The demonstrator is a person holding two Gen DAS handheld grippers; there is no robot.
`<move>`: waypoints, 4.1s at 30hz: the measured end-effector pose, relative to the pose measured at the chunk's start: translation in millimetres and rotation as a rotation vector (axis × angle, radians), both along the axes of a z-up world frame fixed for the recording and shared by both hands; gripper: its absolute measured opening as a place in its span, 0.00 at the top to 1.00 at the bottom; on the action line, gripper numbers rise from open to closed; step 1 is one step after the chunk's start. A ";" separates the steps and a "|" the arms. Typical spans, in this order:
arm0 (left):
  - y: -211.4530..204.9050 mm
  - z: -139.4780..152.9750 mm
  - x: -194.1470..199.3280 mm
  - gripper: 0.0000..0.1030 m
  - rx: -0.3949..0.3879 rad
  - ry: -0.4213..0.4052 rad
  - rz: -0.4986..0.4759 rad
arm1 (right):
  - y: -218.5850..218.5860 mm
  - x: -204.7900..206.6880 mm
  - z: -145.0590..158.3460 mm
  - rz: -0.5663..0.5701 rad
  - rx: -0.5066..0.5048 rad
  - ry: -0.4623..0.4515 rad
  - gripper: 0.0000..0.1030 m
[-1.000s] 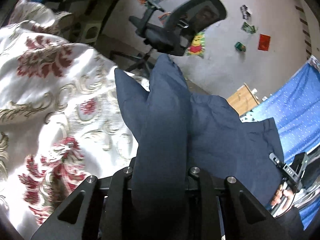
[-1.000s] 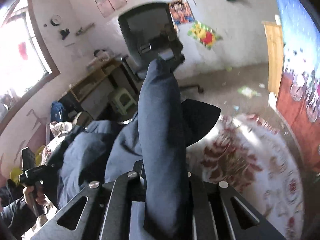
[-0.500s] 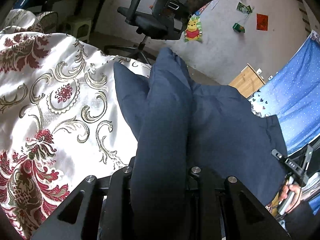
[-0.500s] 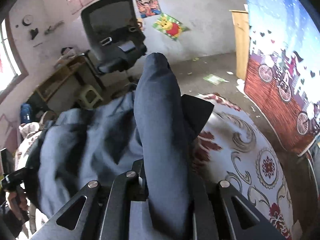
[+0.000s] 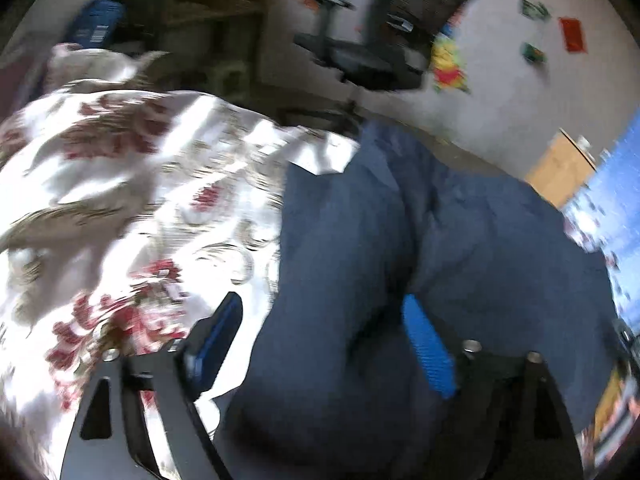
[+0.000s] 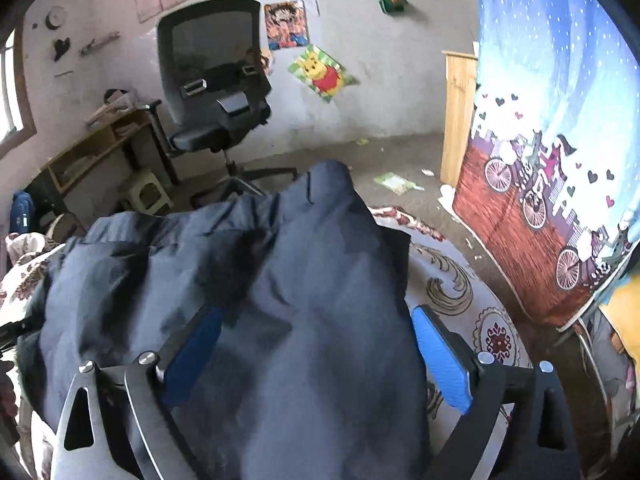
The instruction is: Fold large clothes
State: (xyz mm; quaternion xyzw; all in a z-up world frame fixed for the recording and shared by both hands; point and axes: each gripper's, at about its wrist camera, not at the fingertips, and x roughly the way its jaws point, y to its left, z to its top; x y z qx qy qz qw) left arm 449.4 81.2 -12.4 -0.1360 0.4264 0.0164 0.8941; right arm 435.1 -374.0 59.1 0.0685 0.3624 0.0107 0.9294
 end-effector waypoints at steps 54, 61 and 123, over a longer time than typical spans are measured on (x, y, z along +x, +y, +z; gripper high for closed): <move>-89.0 134.0 -311.3 0.02 0.271 -0.517 -0.168 | 75.9 -311.9 119.9 0.111 0.095 -0.403 0.00; -87.3 130.9 -330.3 0.02 0.274 -0.533 -0.190 | 86.7 -334.7 115.8 0.126 0.067 -0.426 0.00; -90.1 27.9 -346.2 0.02 0.319 -0.382 -0.130 | 97.8 -346.0 7.2 0.097 0.021 -0.281 0.00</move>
